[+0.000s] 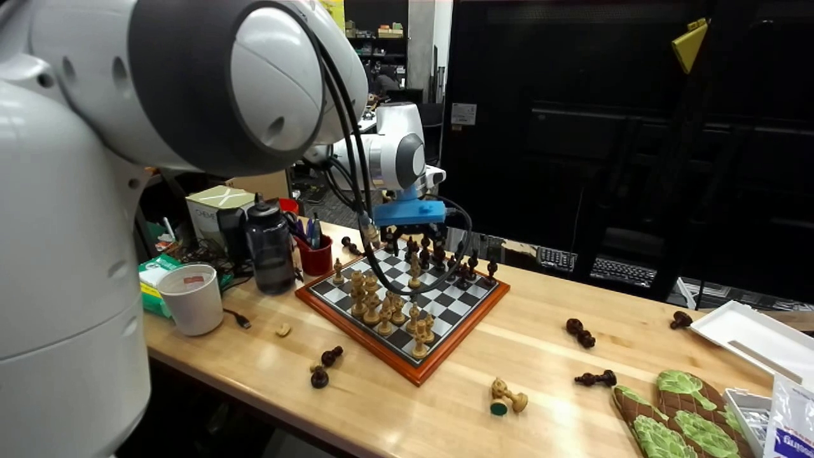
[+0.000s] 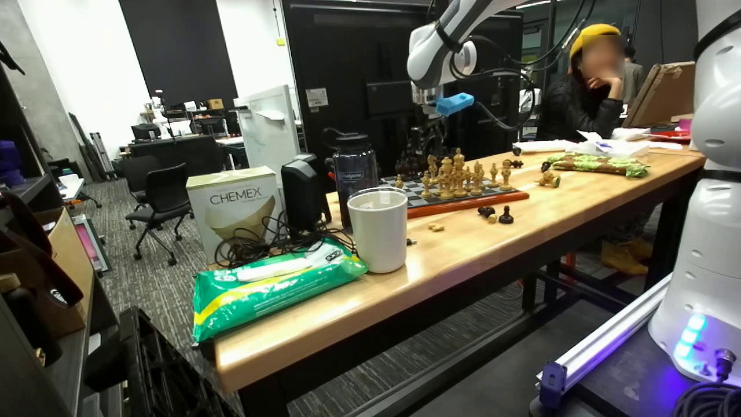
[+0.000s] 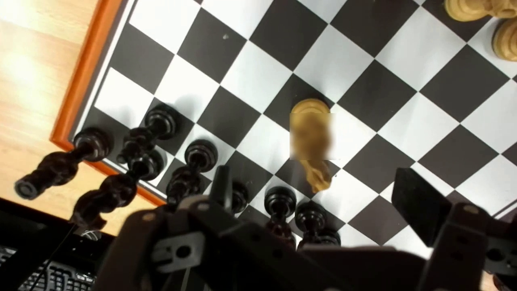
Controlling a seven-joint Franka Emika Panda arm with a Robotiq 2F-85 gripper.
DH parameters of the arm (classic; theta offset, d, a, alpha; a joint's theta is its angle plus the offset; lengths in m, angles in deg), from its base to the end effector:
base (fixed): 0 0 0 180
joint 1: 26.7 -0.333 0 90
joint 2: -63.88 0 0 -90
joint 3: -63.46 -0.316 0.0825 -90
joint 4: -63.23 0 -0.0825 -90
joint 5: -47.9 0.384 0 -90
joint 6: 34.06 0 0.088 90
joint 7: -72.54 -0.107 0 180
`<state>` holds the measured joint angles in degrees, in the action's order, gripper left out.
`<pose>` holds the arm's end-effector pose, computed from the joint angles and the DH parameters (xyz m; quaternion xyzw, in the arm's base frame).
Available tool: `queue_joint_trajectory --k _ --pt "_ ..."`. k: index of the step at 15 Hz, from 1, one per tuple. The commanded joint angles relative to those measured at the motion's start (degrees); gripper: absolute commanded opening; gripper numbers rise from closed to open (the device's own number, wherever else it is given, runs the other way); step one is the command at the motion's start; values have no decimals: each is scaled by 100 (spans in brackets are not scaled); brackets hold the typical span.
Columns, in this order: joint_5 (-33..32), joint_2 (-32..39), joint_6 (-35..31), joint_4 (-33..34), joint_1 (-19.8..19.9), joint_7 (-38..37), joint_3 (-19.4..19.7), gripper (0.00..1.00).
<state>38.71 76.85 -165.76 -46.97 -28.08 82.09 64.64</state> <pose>0.6209 -0.0007 0.3889 0.9861 0.1334 0.0684 0.0717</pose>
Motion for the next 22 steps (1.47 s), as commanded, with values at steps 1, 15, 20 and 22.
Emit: queue_joint_trajectory --k 1,15,20,22 --pt "239 42 203 100 62 -184 -70 100" --pt "492 230 206 150 118 -375 -64 61" --pt "462 394 205 326 100 -297 -95 21" --pt "457 451 239 400 96 -307 -106 6"
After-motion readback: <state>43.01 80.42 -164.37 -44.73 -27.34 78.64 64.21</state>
